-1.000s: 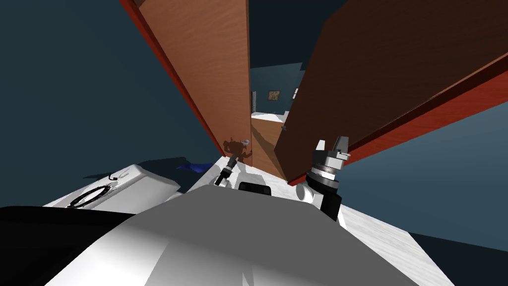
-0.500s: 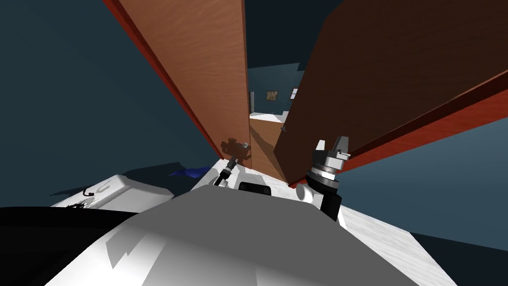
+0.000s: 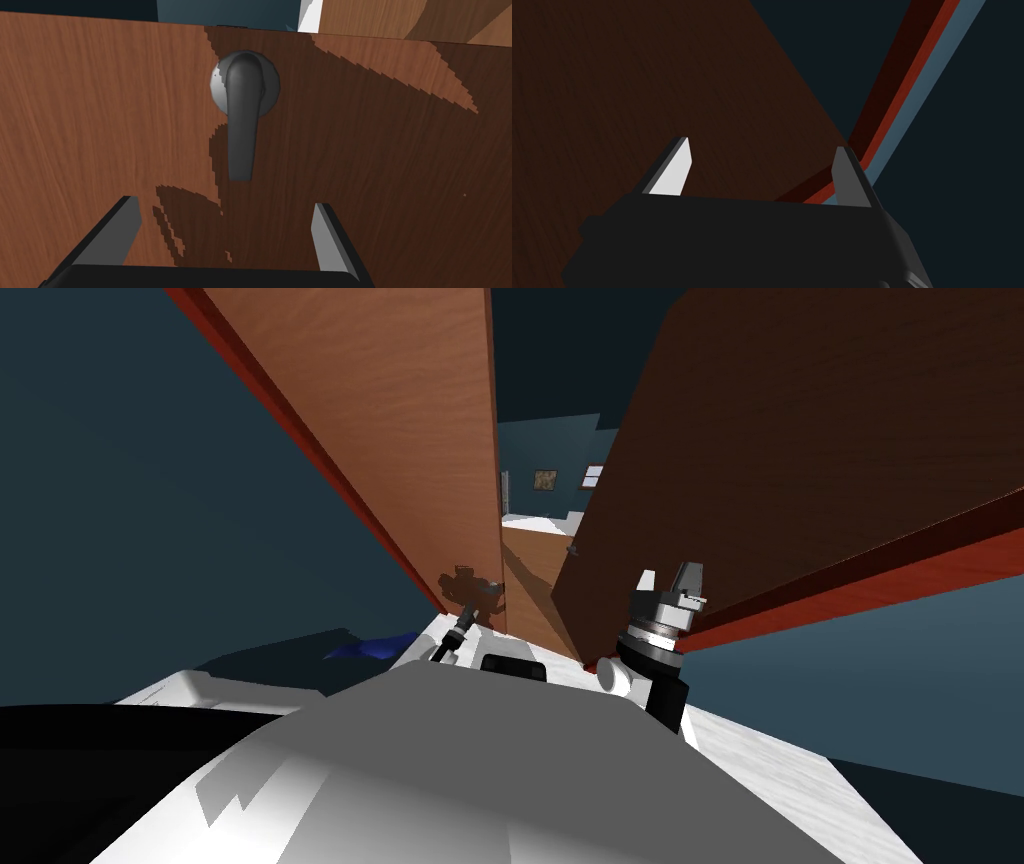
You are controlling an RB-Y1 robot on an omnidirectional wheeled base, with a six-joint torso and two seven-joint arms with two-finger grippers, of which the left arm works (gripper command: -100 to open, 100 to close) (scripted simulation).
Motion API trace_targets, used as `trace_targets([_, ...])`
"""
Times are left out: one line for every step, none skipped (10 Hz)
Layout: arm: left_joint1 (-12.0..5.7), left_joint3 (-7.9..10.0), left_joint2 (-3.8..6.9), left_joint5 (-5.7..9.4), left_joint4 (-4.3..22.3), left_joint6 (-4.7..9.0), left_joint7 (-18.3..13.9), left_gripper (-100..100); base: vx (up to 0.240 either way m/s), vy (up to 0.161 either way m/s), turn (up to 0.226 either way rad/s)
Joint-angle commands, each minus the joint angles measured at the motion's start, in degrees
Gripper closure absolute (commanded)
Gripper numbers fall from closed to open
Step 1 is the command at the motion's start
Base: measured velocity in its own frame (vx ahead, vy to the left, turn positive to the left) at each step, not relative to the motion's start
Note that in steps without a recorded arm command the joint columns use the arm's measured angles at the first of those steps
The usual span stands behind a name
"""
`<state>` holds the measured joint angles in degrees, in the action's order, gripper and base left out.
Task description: Push the door open
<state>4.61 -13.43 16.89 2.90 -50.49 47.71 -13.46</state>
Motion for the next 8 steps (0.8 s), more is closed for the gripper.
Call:
trace_targets([-0.35,0.23,-0.36,0.03,0.20,-0.32,0.27,-100,0.175,-0.040,-0.042])
trace_targets([-0.73,0.45,-0.72,0.06,0.56,-0.52,0.51,-100,0.149,-0.035,-0.029])
trace_targets([-0.94,0.58,-0.90,0.07,0.75,-0.63,0.63,-100,0.173,-0.035,-0.033])
trace_targets([-1.35,0.82,-1.28,0.10,1.14,-0.84,0.88,-100,0.174,-0.053,-0.040])
trace_targets([-1.73,1.04,-1.64,0.14,1.50,-1.04,1.12,-100,0.188,-0.025,-0.046])
trace_targets([-2.05,1.22,-1.93,0.16,1.80,-1.21,1.31,-100,0.187,0.029,-0.039])
trace_targets([-2.27,1.35,-2.13,0.18,2.00,-1.32,1.44,-100,0.184,0.008,-0.036])
trace_targets([-2.03,1.25,-1.96,0.17,1.75,-1.25,1.32,-100,0.083,-0.004,-0.004])
